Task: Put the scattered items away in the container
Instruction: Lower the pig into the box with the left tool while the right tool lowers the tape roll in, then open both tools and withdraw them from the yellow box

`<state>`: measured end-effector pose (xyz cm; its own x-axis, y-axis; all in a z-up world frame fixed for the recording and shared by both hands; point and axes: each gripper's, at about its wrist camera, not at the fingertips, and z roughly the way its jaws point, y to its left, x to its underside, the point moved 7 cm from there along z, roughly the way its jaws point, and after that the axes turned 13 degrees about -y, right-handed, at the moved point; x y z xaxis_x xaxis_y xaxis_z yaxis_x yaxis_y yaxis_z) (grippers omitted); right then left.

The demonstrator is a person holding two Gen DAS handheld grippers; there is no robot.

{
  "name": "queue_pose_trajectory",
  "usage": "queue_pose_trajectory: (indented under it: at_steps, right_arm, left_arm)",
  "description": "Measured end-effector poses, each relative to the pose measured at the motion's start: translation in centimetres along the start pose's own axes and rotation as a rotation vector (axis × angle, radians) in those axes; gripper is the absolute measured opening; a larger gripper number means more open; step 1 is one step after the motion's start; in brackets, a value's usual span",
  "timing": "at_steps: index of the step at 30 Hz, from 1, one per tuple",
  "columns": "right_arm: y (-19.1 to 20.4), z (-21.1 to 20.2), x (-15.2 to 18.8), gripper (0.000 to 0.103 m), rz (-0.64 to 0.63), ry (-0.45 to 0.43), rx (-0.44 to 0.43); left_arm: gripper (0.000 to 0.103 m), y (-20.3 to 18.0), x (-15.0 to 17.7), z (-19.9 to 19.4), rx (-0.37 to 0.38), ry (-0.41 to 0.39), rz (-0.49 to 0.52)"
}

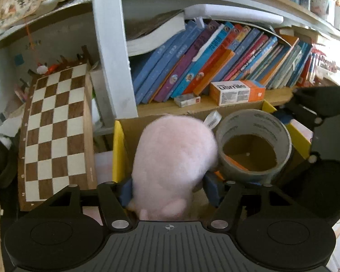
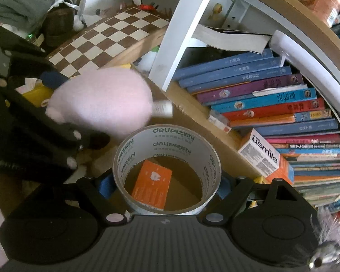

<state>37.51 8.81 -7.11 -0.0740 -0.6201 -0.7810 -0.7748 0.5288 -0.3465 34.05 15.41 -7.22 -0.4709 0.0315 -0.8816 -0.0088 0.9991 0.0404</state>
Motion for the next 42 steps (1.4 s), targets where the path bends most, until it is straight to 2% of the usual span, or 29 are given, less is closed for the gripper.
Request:
queue_pose_trajectory:
  at_steps: [3, 7, 14, 24, 42]
  right_arm:
    - [0.3, 0.3, -0.1, 0.085, -0.021, 0.004, -0.015]
    - [0.8, 0.5, -0.1, 0.085, -0.054, 0.004, -0.021]
    - [0.4, -0.3, -0.5, 0.094, -0.045, -0.012, 0.005]
    - [0.1, -4.0, -1.5, 0.096, 0.010, -0.059, 0.037]
    - [1.2, -10.9, -0.6, 0.096, 0.125, -0.095, 0.118]
  left_arm:
    - [0.065, 0.0, -0.1, 0.2, 0.007, 0.003, -0.011]
    - [0.074, 0.0, -0.4, 0.0, -0.001, -0.009, 0.016]
    - [0.081, -0.1, -1.4, -1.9, 0.005, -0.059, 0.026]
    - [0.083, -0.7, -3.3, -5.9, 0.021, -0.153, 0.030]
    - [0.084, -1.4, -2.0, -11.8, 0.036, -0.188, 0.000]
